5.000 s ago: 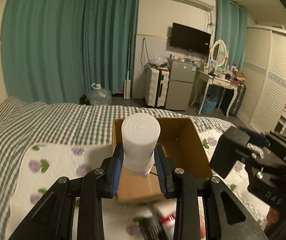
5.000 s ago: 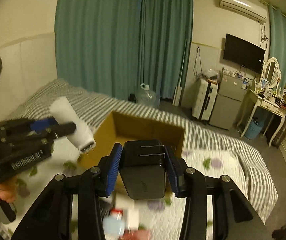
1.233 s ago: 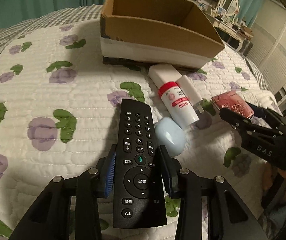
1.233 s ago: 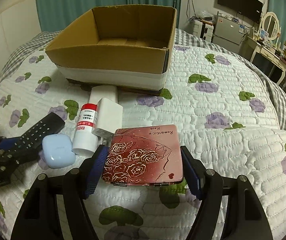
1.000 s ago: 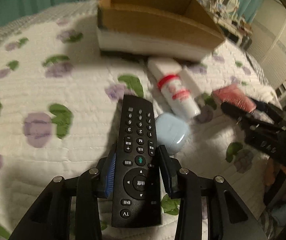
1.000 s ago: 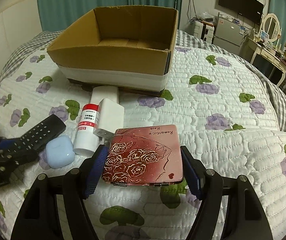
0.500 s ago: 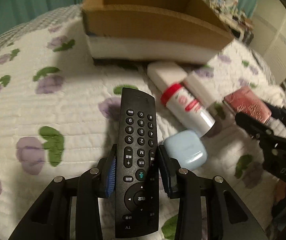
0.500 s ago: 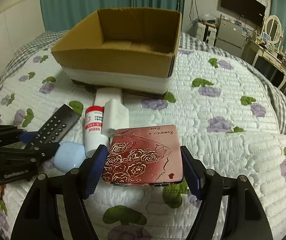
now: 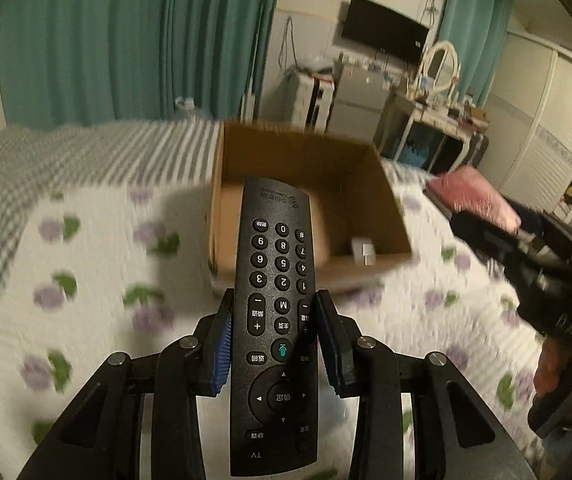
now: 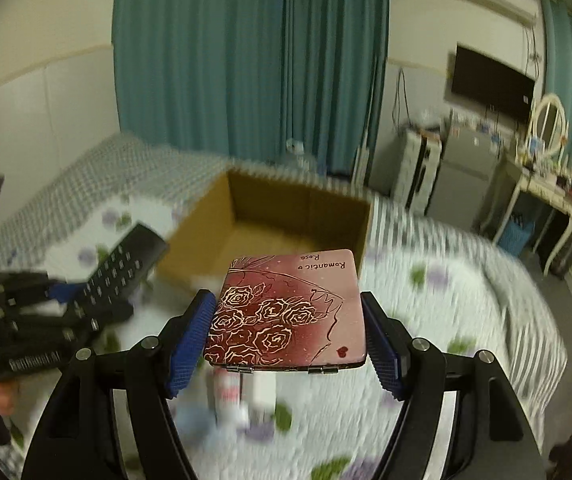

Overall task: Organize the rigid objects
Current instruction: 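Lift the remote and card case and drop both into the box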

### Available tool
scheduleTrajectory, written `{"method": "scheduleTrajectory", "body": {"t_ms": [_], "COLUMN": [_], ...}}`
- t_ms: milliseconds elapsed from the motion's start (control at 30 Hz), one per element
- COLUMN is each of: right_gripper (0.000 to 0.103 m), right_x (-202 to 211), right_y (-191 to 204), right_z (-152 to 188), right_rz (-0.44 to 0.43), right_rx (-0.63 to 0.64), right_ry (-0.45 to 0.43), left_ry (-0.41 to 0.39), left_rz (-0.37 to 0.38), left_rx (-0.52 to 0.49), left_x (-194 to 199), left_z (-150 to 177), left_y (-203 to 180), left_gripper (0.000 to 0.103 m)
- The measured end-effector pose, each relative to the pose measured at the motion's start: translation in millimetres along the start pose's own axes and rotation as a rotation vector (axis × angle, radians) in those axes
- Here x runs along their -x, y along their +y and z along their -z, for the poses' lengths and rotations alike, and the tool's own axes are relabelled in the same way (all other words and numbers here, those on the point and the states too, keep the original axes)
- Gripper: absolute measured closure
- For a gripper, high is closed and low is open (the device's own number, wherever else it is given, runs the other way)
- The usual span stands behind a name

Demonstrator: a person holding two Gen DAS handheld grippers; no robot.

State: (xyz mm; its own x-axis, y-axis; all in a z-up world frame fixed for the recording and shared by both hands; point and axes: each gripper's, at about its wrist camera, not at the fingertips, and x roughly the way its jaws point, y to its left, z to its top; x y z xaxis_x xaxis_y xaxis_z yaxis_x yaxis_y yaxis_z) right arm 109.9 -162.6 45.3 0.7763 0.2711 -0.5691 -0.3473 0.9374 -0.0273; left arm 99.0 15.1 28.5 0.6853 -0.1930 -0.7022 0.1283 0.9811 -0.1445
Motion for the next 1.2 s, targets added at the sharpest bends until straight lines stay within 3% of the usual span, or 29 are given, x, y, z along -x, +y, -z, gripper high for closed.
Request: {"method": "scheduleTrajectory", "body": {"t_ms": [167, 267, 533, 667, 733, 833, 1100, 1200], "right_gripper": [0.031, 0.031, 0.031, 0.031, 0.031, 0.031, 0.030, 0.014], "right_x": [-18.5, -37.8, -98.1, -112.3, -119.0, -126.4, -141.1, -138.8], "right_y": [-5.1, -10.0, -40.7, -51.3, -54.3, -53.0, -49.7, -52.4], "right_z": [-67.1, -81.6, -71.1, -66.4, -63.5, -59.0, -52.6, -53.9], "right_rz": [-0.038, -0.041, -0.021, -0.012, -0.013, -0.014, -0.021, -0.006], "right_rx": [0.010, 0.013, -0.051, -0.081, -0.094, -0.100, -0.110, -0.121], "right_ry": [-0.086, -0.106, -0.047, -0.027, -0.017, -0.005, 0.015, 0.000], "left_ry": [-0.065, -0.070, -0.001, 0.010, 0.007, -0.036, -0.032, -0.034], "left_rz": [-0.025, -0.023, -0.013, -0.019, -0.036, -0.048, -0.068, -0.069], "left_rx": [-0.023, -0.024, -0.049, -0.045, -0.043, -0.044, -0.057, -0.055], "left_x": [-8.6, -31.3, -114.7, -133.4, -136.5, -127.1, -109.9, -99.5], "left_z": [-50.0, -71.4, -74.1, -71.7, -71.6, -71.8, -68.0, -65.1], "left_y": [4.7, 6.5, -4.1, -3.9, -4.6, -7.8, 1.0, 1.4], "left_gripper": [0.065, 0.065, 0.065, 0.064, 0.062, 0.046, 0.045, 0.045]}}
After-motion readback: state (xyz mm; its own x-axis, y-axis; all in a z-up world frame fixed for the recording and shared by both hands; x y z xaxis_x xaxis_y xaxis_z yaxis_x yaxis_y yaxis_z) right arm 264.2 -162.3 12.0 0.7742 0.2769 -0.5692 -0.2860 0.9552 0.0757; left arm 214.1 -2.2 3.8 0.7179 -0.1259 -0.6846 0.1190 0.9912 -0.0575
